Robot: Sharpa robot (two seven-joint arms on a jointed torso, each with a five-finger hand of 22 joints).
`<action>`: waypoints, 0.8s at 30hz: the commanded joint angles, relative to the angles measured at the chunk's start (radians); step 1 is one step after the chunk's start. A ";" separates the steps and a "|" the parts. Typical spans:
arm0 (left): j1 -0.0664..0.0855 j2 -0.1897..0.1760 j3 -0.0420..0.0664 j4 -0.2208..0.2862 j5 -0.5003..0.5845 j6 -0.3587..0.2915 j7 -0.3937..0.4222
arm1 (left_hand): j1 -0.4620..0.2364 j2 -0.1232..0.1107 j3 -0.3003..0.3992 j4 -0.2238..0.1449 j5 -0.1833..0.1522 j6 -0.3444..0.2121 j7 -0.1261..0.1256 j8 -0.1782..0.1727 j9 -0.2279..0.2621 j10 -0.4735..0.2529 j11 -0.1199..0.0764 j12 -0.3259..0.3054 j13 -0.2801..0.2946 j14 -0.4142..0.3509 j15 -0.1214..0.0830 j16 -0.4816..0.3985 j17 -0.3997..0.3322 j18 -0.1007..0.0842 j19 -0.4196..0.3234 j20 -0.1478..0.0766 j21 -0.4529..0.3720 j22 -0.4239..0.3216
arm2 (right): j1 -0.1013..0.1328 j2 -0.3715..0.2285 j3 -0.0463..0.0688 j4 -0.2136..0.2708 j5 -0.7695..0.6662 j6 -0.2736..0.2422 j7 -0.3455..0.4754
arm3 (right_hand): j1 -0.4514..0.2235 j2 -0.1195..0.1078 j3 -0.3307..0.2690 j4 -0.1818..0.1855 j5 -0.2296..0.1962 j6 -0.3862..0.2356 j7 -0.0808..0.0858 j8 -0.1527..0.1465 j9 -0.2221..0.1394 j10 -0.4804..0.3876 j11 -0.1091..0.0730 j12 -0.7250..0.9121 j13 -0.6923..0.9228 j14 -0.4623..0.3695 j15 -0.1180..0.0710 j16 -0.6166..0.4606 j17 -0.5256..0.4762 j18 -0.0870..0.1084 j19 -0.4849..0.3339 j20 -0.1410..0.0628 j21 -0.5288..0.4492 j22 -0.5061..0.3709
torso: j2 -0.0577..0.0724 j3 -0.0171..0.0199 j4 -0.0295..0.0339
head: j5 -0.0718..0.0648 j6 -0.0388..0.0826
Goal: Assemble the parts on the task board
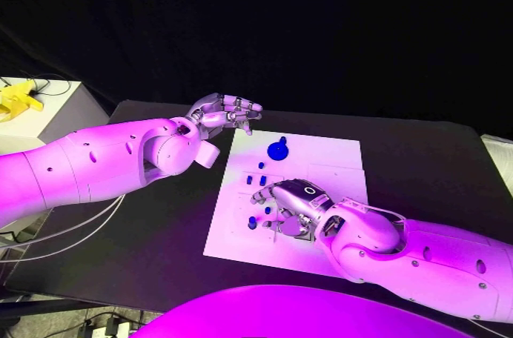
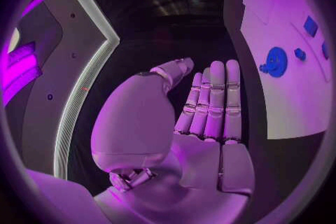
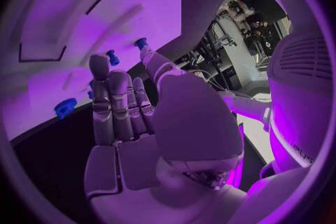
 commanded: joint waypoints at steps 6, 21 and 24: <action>0.000 0.001 0.000 -0.001 0.010 0.019 0.003 | -0.004 0.008 -0.005 0.003 0.001 -0.006 0.002 0.004 -0.001 -0.009 0.002 0.003 -0.001 0.005 0.006 -0.007 -0.001 0.013 0.003 0.004 -0.007 -0.001 | 0.095 -0.157 0.011 0.031 0.569 0.068 0.106 | -0.053 -0.010 0.170 0.071 0.010 0.125 0.002 0.044 -0.022 0.222 -0.039 0.053 -0.034 0.102 -0.041 0.048 0.045 -0.015 0.089 -0.032 0.170 0.047 | -0.007 -0.0028 -0.0061 | -0.059 0.000; -0.013 -0.002 -0.002 0.002 0.019 0.041 0.023 | -0.063 -0.024 -0.061 0.054 -0.001 -0.016 0.000 0.012 -0.004 -0.018 0.003 0.014 -0.003 0.003 0.011 -0.001 0.007 0.014 0.012 0.014 -0.054 -0.035 | 0.137 -0.415 0.004 0.112 0.655 0.236 -0.027 | -0.155 -0.051 0.105 0.130 0.042 0.212 -0.060 0.111 0.013 0.536 -0.118 0.710 0.777 0.417 -0.112 0.239 0.663 -0.083 0.261 -0.105 0.615 0.170 | -0.021 0.0020 -0.0168 | -0.120 0.000; -0.016 -0.005 -0.002 0.007 0.017 0.034 0.025 | -0.074 -0.033 -0.091 0.074 -0.004 -0.019 -0.001 0.017 -0.004 -0.021 0.002 0.021 -0.002 0.002 0.012 0.002 0.010 0.014 0.023 0.015 -0.075 -0.051 | 0.130 -0.452 -0.001 0.141 0.577 0.203 -0.051 | -0.196 -0.043 0.076 0.180 0.074 0.212 -0.063 0.127 0.030 0.621 -0.119 0.866 1.039 0.444 -0.113 0.287 0.801 -0.091 0.270 -0.107 0.663 0.186 | -0.023 0.0020 -0.0187 | -0.124 0.000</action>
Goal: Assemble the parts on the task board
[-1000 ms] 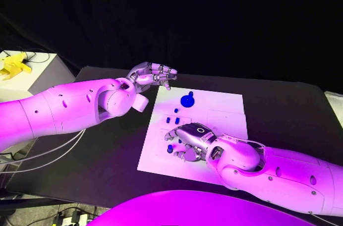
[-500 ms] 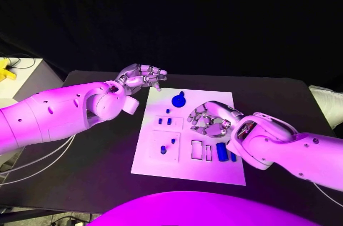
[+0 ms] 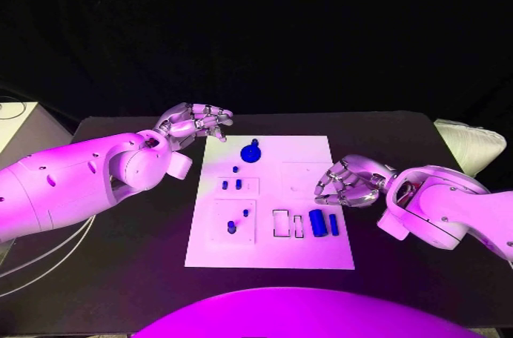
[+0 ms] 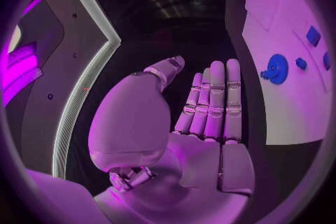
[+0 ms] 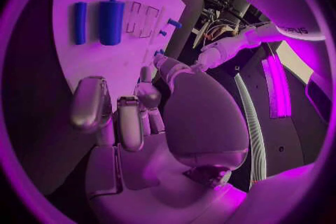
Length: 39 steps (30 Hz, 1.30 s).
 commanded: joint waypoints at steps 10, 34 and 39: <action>-0.003 -0.008 0.001 0.020 -0.022 0.005 0.028 | -0.016 -0.020 -0.122 0.063 -0.028 0.000 -0.020 0.030 0.001 -0.010 -0.013 0.031 0.008 -0.040 0.006 0.014 0.009 0.012 0.008 0.007 -0.077 -0.050 | -0.028 -0.074 -0.014 0.055 -0.246 -0.040 -0.158 | -0.092 -0.013 -0.160 0.087 0.120 -0.015 -0.008 0.039 0.046 0.104 -0.006 0.164 0.305 0.085 -0.003 0.049 0.173 -0.024 0.047 -0.008 0.104 0.175 | -0.007 -0.0023 -0.0090 | -0.030 0.000; -0.004 -0.012 0.001 0.030 -0.051 0.001 0.014 | 0.000 0.007 -0.216 0.104 -0.029 0.005 -0.029 0.042 -0.002 -0.003 -0.020 0.050 0.015 -0.043 0.001 0.024 0.010 0.013 0.030 0.005 -0.105 -0.069 | -0.130 0.055 -0.022 -0.008 -0.376 -0.083 -0.266 | -0.071 0.067 -0.380 0.091 0.116 -0.034 -0.007 0.056 0.067 0.099 -0.004 0.149 0.325 0.089 0.000 0.052 0.196 -0.024 0.046 -0.004 0.108 0.182 | -0.004 -0.0001 -0.0085 | -0.021 0.000; -0.004 -0.012 0.001 0.030 -0.053 0.004 0.011 | 0.002 0.008 -0.217 0.105 -0.028 0.005 -0.029 0.042 -0.003 -0.003 -0.020 0.050 0.015 -0.042 0.001 0.024 0.010 0.013 0.031 0.005 -0.105 -0.069 | -0.134 0.080 -0.022 -0.018 -0.381 -0.083 -0.277 | -0.081 0.079 -0.408 0.091 0.116 -0.034 -0.008 0.059 0.069 0.099 -0.004 0.147 0.327 0.089 0.000 0.052 0.198 -0.025 0.046 -0.004 0.112 0.183 | -0.003 -0.0008 -0.0082 | -0.019 0.000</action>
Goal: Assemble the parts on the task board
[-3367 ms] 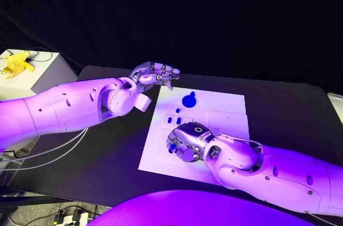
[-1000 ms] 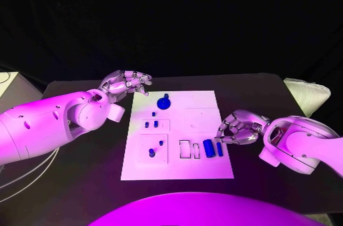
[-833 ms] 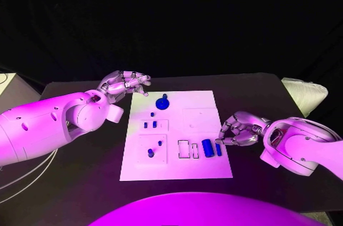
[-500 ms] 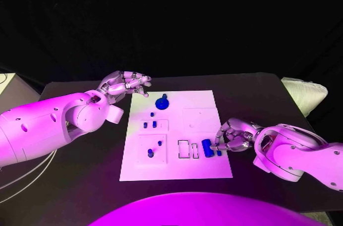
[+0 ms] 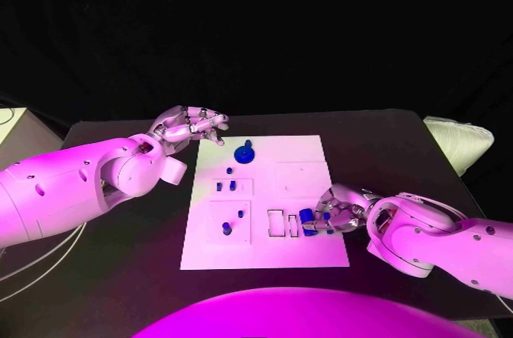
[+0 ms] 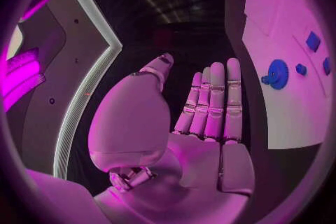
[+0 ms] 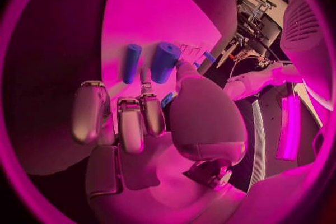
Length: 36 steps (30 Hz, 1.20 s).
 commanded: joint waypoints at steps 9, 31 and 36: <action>0.000 -0.001 0.001 0.003 -0.011 0.010 0.000 | 0.006 0.011 -0.007 0.000 0.000 -0.001 -0.003 0.003 -0.002 0.002 -0.005 0.004 0.001 -0.002 -0.003 0.005 0.001 0.013 0.008 0.001 -0.007 -0.002 | -0.011 0.044 -0.001 -0.026 -0.031 0.014 -0.039 | 0.001 0.022 -0.019 0.000 0.002 -0.003 -0.002 0.009 0.003 0.000 0.001 -0.005 0.070 0.087 0.003 0.006 0.181 -0.010 0.050 -0.001 0.004 0.184 | 0.000 -0.0020 0.0004 | 0.003 0.000; 0.000 -0.003 0.001 0.006 -0.011 0.016 -0.003 | 0.027 0.021 -0.011 0.000 0.001 -0.007 0.000 0.000 -0.005 -0.004 -0.003 0.003 0.001 -0.002 -0.002 0.006 0.000 0.013 0.014 0.000 -0.012 -0.005 | -0.018 0.058 -0.001 -0.039 0.023 -0.009 -0.068 | 0.224 -0.008 0.087 -0.004 0.258 0.000 0.001 -0.014 -0.023 -0.001 0.001 -0.027 0.085 0.093 0.002 0.012 0.208 -0.013 0.051 -0.002 0.022 0.188 | 0.000 -0.0008 -0.0017 | 0.005 0.000; 0.000 -0.003 0.001 0.006 -0.011 0.019 -0.004 | 0.030 0.023 -0.011 0.000 0.001 -0.007 0.001 0.000 -0.005 -0.005 -0.002 0.003 0.001 -0.002 -0.002 0.006 0.000 0.013 0.014 0.000 -0.012 -0.006 | -0.003 0.042 -0.001 -0.022 0.086 -0.038 -0.059 | 0.186 -0.053 0.176 -0.003 0.267 0.009 0.003 -0.022 -0.033 0.002 0.003 -0.030 0.091 0.096 0.004 0.015 0.218 -0.014 0.051 -0.001 0.030 0.189 | 0.000 -0.0007 -0.0016 | 0.005 0.000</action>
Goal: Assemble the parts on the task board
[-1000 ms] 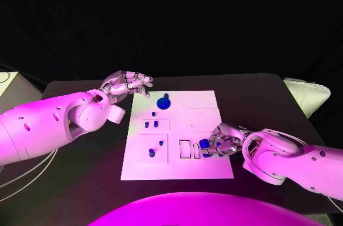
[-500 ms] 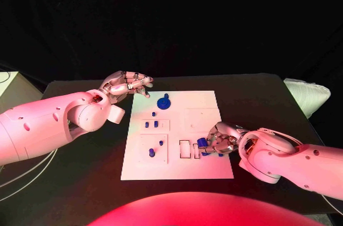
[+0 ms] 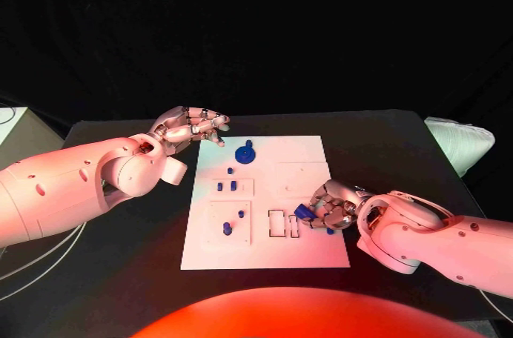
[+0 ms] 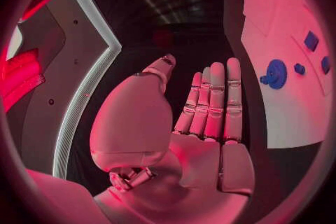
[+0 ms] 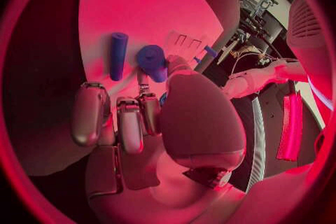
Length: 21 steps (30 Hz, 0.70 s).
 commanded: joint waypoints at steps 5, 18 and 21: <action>0.000 0.002 0.001 0.003 -0.002 0.018 0.002 | 0.008 0.000 -0.005 0.000 0.001 -0.007 0.001 0.000 -0.001 -0.005 -0.002 0.003 0.001 -0.002 -0.001 0.006 0.000 0.013 0.008 0.000 -0.005 -0.002 | 0.025 -0.026 -0.007 0.027 0.136 -0.009 -0.013 | -0.084 -0.041 0.138 -0.084 0.002 0.013 0.000 0.003 -0.001 0.001 0.005 -0.012 0.091 0.099 0.006 0.013 0.232 -0.015 0.051 0.001 0.011 0.190 | 0.000 0.0002 -0.0003 | 0.000 0.000; 0.000 0.002 0.001 0.002 -0.002 0.020 -0.001 | 0.013 0.004 -0.004 0.000 0.002 -0.007 0.001 0.000 -0.002 -0.007 -0.002 0.003 0.001 -0.002 -0.001 0.006 -0.001 0.013 0.009 0.000 -0.006 -0.002 | 0.059 -0.032 -0.006 0.089 0.204 -0.029 -0.005 | -0.110 -0.042 0.155 -0.085 -0.022 0.020 -0.003 0.008 0.001 0.006 0.002 -0.008 0.097 0.100 0.004 0.015 0.236 -0.016 0.053 0.001 0.023 0.193 | 0.001 0.0012 -0.0004 | 0.005 0.000; 0.000 0.004 0.001 0.002 -0.002 0.020 -0.002 | 0.014 0.006 -0.004 0.001 0.002 -0.007 0.001 0.000 -0.002 -0.007 -0.002 0.003 0.001 -0.002 -0.001 0.006 -0.001 0.013 0.009 0.000 -0.006 -0.002 | 0.060 -0.024 -0.006 0.092 0.210 -0.028 -0.005 | -0.120 -0.043 0.161 -0.085 -0.038 0.022 -0.004 0.009 0.002 0.008 0.002 -0.008 0.098 0.101 0.004 0.015 0.237 -0.017 0.053 0.000 0.027 0.194 | 0.000 0.0003 -0.0005 | 0.006 0.000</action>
